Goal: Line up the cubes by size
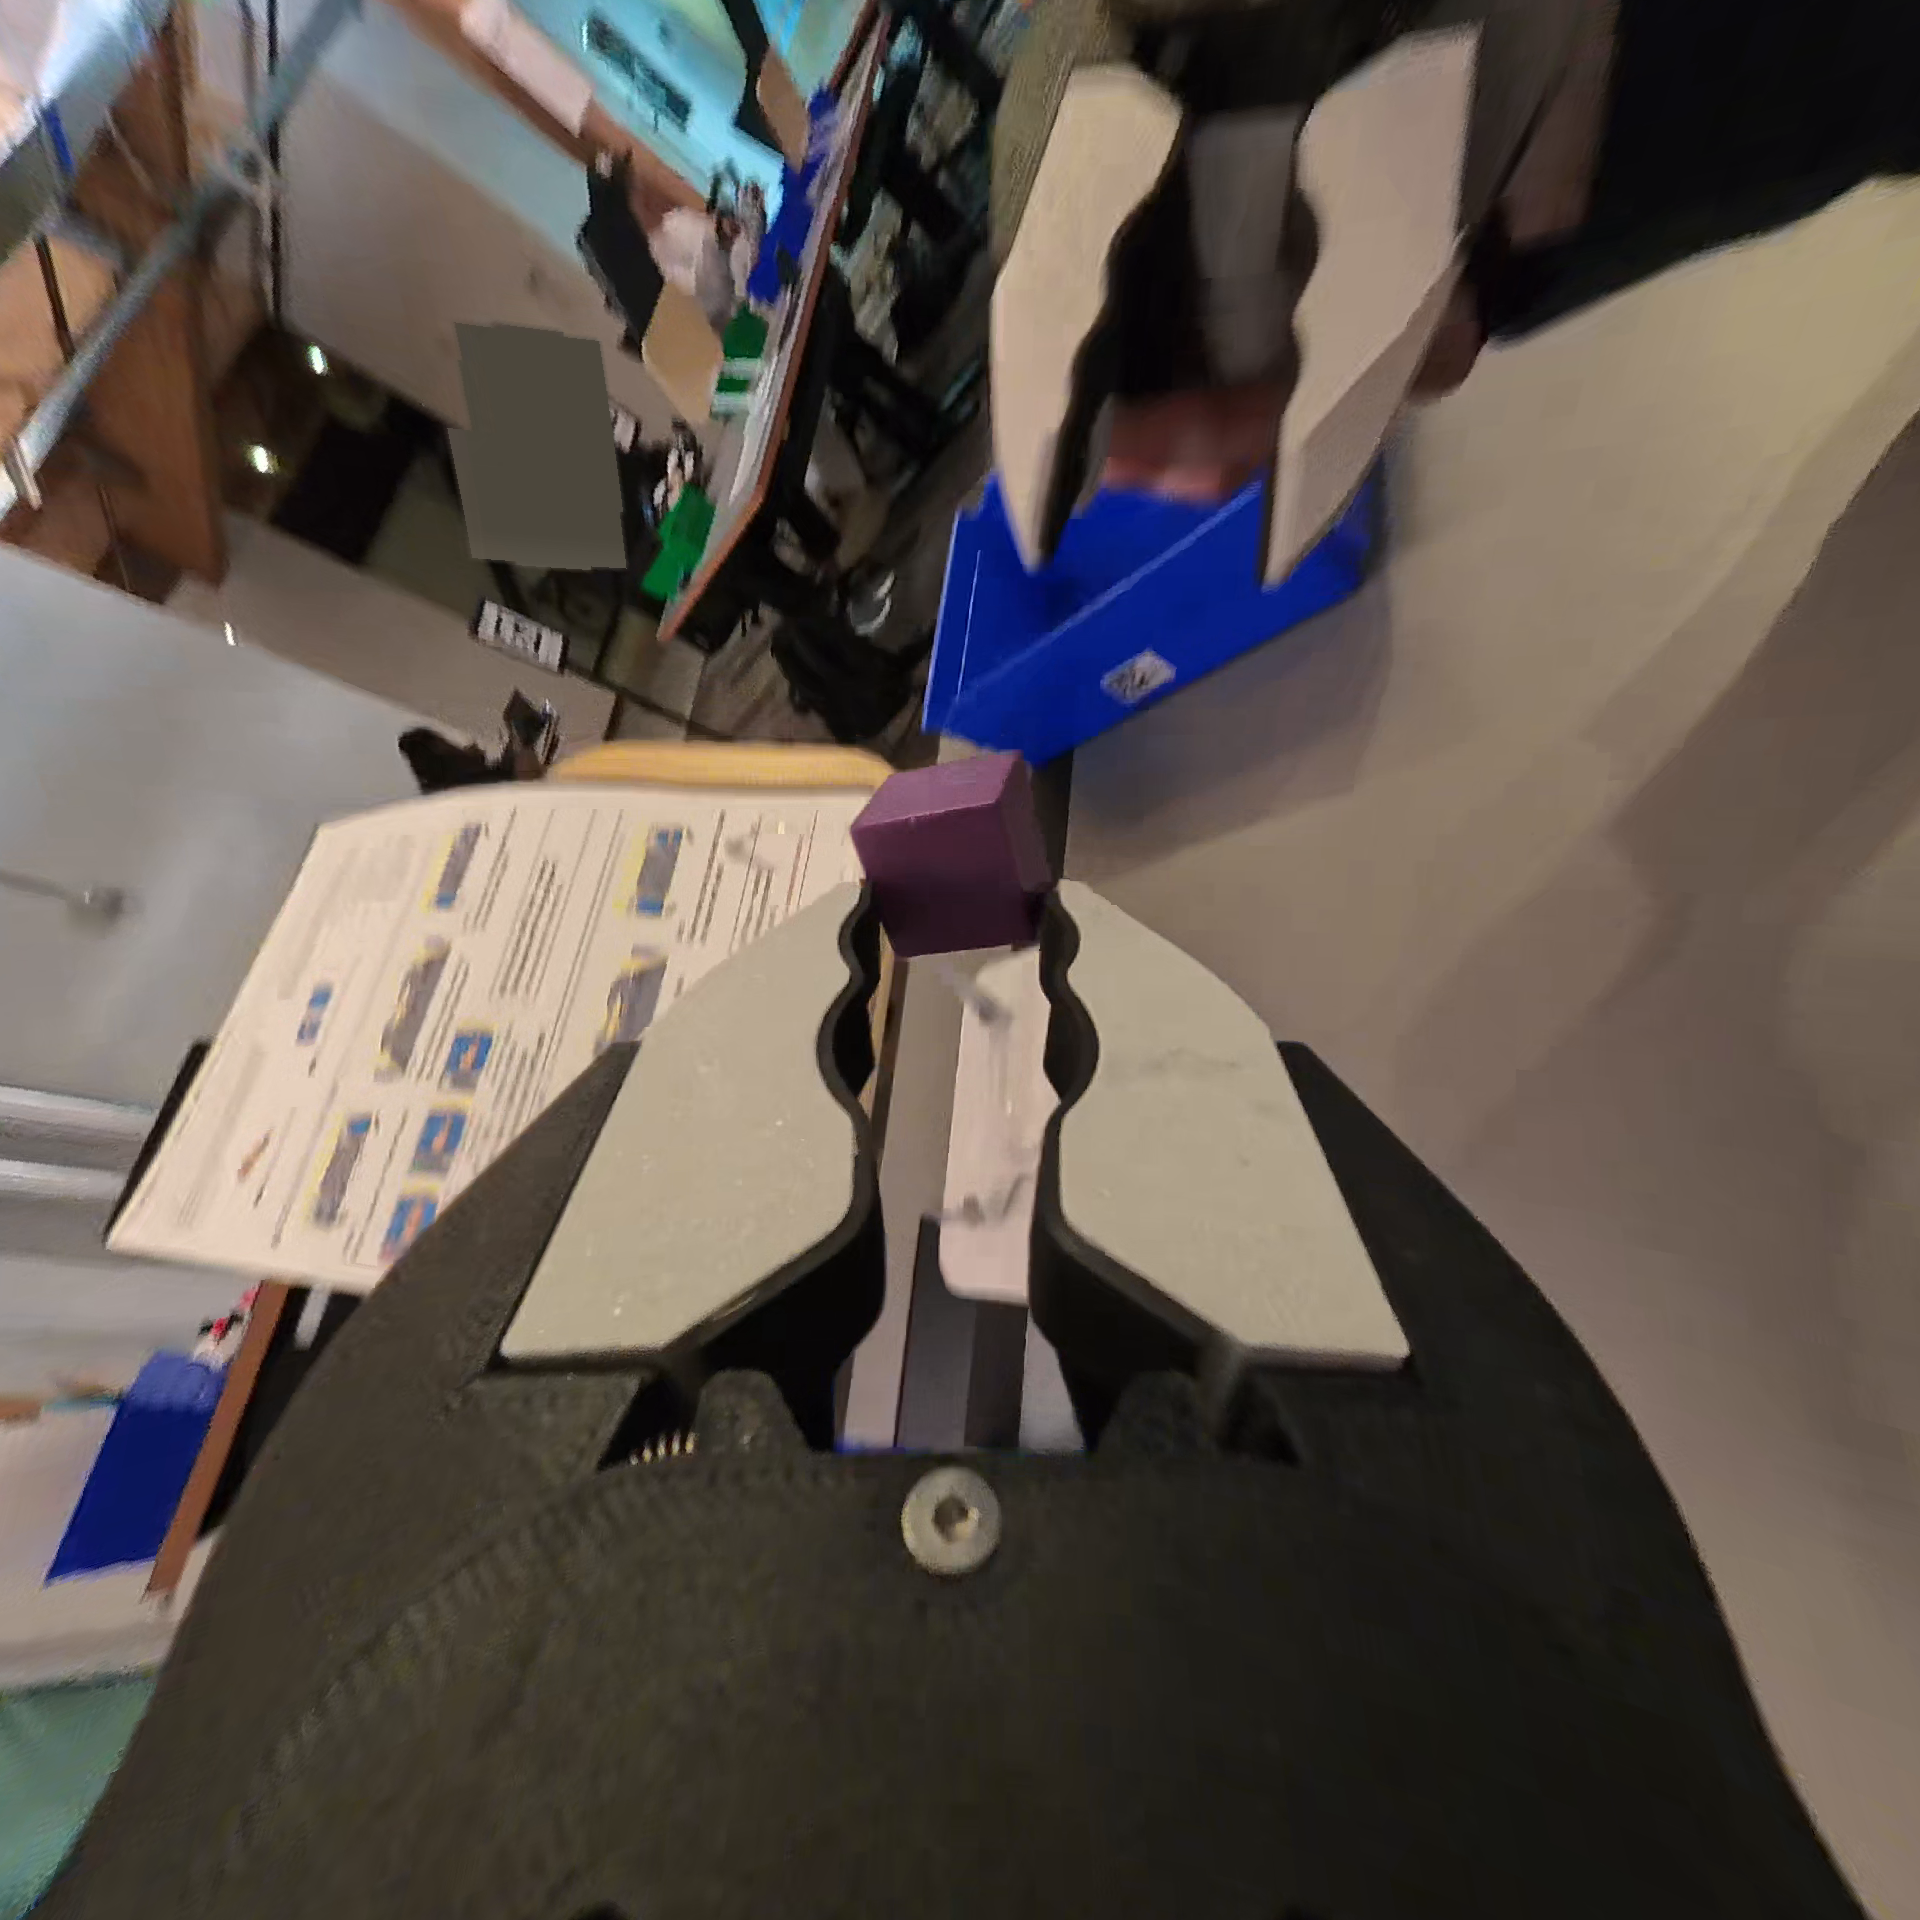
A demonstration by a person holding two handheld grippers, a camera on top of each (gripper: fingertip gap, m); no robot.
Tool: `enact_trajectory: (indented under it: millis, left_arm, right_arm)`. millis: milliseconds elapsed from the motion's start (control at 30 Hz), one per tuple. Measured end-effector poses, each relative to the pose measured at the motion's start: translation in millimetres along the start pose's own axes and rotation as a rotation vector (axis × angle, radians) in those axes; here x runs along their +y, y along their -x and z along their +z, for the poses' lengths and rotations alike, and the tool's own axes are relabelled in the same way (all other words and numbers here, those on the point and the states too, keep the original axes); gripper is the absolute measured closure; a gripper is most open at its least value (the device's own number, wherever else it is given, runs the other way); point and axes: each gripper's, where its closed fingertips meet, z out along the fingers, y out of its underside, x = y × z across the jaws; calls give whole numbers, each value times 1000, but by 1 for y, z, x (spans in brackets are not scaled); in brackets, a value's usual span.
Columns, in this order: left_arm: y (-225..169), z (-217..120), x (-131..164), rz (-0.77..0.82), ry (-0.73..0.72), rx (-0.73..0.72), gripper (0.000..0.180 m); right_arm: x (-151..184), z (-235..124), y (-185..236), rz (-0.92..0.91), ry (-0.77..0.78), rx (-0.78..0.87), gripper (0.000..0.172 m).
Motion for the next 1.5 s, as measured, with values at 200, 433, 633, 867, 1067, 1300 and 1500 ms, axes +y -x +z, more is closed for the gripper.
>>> enact_trajectory:
  millis: [200,433,633,867,1067,1300,1500]
  left_arm:
    - [-12,13,-54,41,-187,8,152]
    - [-23,20,-67,80,-208,25,152]
    - [-28,22,-73,93,-223,36,152]
    - [-30,21,-79,102,-248,33,152]
    - [-30,20,-83,105,-258,29,152]
    - [-31,19,-85,110,-268,34,152]
    - [-32,19,-86,109,-274,32,152]
  right_arm:
    - [-19,-9,-6,85,-134,1,131]
    - [-35,-16,-4,113,-220,-24,132]
    - [-39,-13,3,98,-239,-40,134]
    - [-42,-13,2,95,-253,-28,145]
    - [-45,-15,2,99,-267,-26,145]
    - [-47,-15,4,111,-282,-41,144]
    - [-47,-16,4,85,-270,-35,145]
